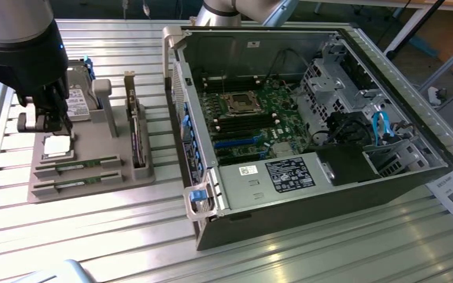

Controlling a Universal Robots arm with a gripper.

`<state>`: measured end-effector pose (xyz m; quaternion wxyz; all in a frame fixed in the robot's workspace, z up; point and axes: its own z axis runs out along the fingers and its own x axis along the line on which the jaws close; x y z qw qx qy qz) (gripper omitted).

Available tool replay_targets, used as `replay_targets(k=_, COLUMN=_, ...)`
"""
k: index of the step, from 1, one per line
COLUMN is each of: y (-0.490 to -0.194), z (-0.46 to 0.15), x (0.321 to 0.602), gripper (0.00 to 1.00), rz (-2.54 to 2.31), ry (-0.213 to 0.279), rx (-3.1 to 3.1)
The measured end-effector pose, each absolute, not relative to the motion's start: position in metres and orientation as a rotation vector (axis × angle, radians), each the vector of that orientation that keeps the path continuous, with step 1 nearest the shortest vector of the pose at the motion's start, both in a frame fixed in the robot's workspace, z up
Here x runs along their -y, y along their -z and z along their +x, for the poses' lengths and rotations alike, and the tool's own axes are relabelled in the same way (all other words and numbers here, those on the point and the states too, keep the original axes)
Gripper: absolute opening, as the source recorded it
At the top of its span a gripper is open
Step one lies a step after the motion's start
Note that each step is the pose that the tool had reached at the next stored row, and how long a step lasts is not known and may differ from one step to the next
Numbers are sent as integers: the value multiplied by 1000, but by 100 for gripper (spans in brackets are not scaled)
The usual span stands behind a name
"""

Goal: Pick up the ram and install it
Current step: 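Pick up the ram and move it above insertion slot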

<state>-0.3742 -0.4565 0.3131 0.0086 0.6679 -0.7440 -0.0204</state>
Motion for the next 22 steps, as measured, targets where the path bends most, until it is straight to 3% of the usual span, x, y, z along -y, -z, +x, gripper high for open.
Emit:
replay_targets(k=4, y=-313, z=-374, x=457, gripper=18, rz=2087, ry=64, rx=2325)
replay_targets(k=5, y=-313, z=-374, x=457, gripper=25, rz=2087, ry=64, rx=2325)
replay_targets(k=22, y=-283, z=-374, x=465, gripper=25, rz=2088, ry=64, rx=2324)
